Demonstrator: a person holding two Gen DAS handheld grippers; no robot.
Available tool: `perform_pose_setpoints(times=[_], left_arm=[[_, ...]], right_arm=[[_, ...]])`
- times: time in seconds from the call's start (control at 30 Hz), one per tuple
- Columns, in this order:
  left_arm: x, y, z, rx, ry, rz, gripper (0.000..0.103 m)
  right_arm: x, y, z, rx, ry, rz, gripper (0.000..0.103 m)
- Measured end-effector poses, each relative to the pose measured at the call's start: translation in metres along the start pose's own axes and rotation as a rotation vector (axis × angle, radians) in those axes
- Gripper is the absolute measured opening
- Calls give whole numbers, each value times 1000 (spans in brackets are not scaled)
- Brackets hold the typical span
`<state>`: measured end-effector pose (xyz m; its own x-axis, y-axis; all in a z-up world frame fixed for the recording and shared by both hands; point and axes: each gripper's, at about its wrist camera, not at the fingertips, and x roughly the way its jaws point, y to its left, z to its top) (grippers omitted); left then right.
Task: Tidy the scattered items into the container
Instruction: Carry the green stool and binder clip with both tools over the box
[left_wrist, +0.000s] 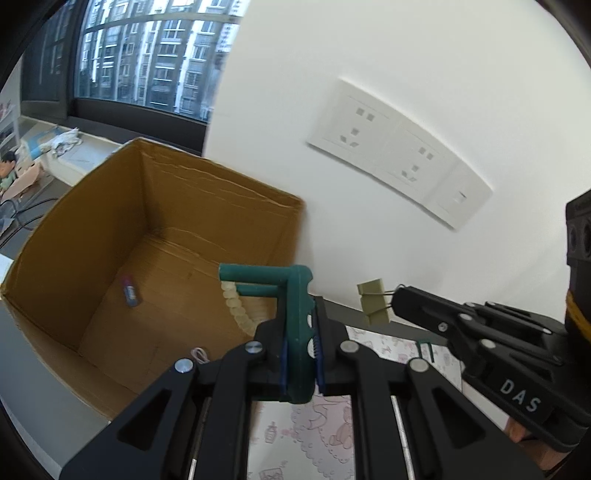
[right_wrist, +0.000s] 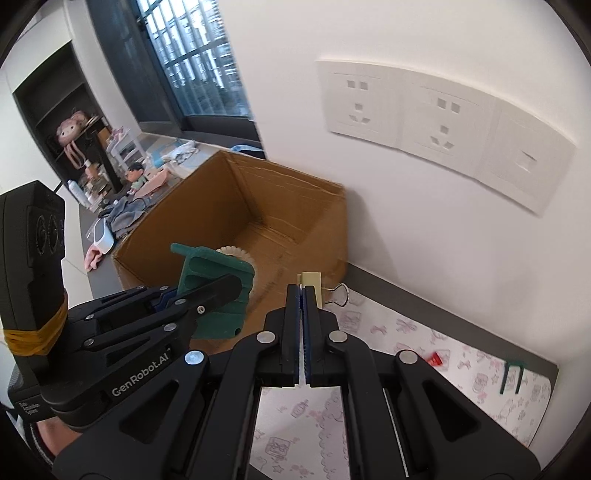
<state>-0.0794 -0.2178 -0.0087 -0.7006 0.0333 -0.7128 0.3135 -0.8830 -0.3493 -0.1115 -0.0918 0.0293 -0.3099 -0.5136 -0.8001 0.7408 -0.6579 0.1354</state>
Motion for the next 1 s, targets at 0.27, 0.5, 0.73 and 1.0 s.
perform_pose_setpoints(times=[0.27, 0.5, 0.73, 1.0], left_arm=[[-8, 43, 8, -51, -11, 36, 11], [-12, 78, 15, -90, -9, 60, 11], [-12, 103, 12, -122, 2, 71, 11], [-13, 119, 8, -127, 26, 84, 11]], right_arm=[[24, 37, 19, -58, 15, 32, 1], [51, 64, 25, -91, 51, 61, 1], [71, 83, 27, -110, 81, 80, 1], [80, 92, 28, -116, 86, 80, 2]])
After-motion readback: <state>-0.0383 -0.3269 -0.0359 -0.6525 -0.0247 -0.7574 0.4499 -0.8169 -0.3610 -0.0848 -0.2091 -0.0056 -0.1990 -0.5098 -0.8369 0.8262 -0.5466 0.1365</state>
